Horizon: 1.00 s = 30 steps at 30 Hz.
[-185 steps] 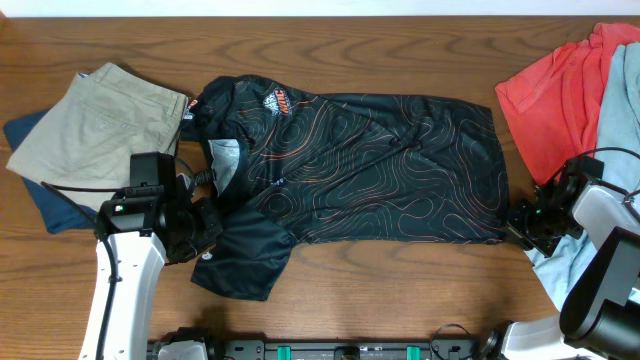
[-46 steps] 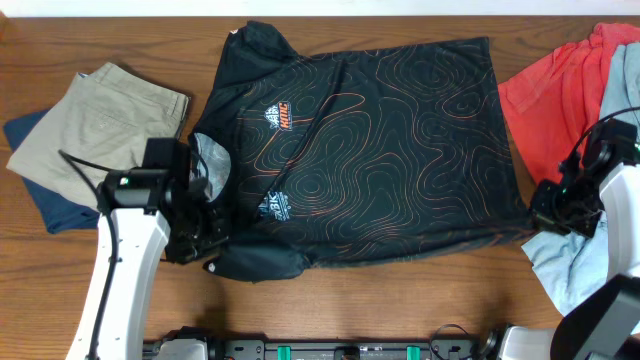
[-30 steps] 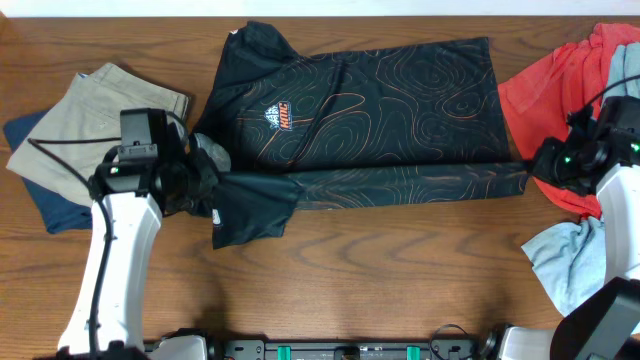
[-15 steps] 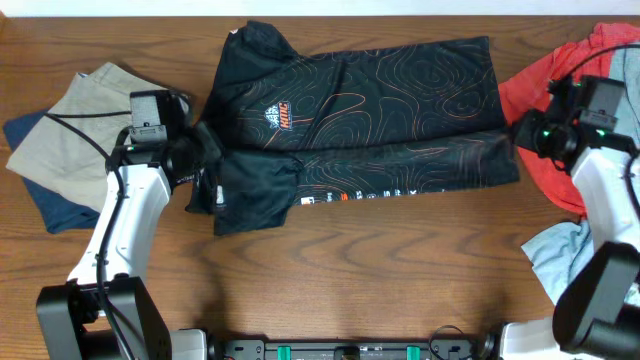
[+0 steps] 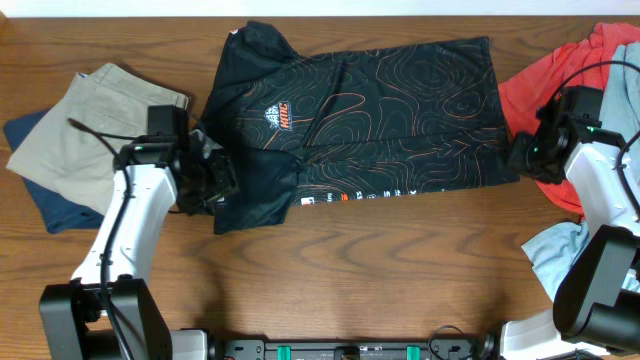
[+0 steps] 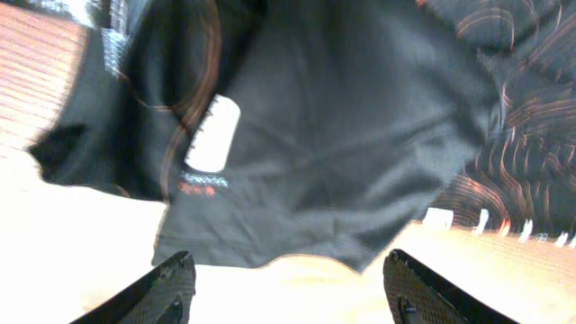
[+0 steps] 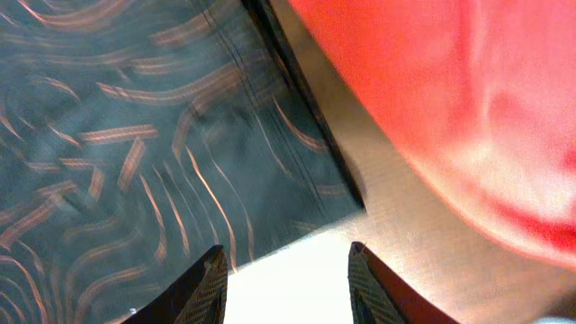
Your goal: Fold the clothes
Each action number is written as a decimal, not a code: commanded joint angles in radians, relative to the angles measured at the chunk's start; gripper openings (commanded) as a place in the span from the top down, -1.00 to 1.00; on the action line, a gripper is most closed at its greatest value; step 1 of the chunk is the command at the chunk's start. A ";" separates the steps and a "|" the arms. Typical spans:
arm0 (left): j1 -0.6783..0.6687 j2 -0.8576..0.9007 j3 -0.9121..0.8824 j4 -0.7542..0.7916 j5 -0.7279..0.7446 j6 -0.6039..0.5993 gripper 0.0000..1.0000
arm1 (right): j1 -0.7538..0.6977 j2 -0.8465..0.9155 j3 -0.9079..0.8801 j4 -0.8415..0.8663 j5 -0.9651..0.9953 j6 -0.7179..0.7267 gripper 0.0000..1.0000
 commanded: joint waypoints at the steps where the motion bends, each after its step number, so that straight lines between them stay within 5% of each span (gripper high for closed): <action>1: -0.058 -0.004 -0.005 -0.014 0.001 0.057 -0.37 | 0.007 0.008 -0.006 -0.046 0.041 0.008 0.16; 22: -0.447 0.087 -0.212 0.238 -0.177 0.056 -0.38 | 0.008 0.008 -0.051 -0.136 0.028 0.007 0.14; 25: -0.456 0.131 -0.212 0.258 -0.226 0.056 -0.07 | 0.009 0.008 -0.051 -0.138 0.027 0.008 0.14; 30: -0.456 0.147 -0.204 0.265 -0.299 0.052 0.87 | 0.009 0.008 -0.051 -0.138 0.025 0.008 0.16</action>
